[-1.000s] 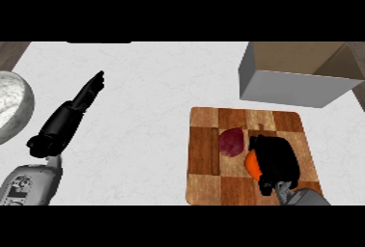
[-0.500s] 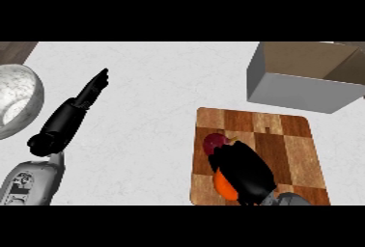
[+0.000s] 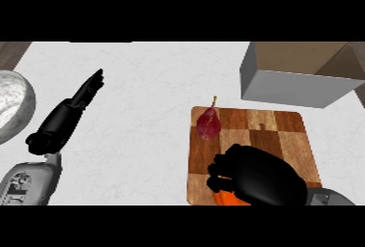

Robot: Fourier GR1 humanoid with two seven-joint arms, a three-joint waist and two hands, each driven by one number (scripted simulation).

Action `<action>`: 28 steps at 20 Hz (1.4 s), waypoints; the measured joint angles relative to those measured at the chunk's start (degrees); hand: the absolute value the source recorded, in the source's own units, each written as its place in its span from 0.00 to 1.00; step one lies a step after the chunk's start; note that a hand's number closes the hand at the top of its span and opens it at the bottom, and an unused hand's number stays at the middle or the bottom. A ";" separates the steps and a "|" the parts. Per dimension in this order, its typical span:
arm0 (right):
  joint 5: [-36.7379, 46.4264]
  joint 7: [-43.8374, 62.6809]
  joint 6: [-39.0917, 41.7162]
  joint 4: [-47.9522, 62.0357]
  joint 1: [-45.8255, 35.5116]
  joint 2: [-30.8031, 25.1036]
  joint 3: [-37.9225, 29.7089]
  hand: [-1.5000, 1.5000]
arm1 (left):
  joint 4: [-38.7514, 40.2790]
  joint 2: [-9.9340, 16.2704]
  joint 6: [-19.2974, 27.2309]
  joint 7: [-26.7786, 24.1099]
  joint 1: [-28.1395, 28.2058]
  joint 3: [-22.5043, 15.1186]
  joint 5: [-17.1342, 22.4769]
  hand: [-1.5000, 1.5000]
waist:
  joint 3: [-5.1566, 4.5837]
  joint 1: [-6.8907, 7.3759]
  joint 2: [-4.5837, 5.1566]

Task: Pick the squash from the cutting board and place it in the cardboard box

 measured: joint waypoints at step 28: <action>-12.91 4.54 7.97 42.52 -28.65 -1.93 -33.83 1.00 | -2.39 -0.91 -1.78 0.71 0.66 0.57 -0.40 0.50 | -0.05 1.56 0.52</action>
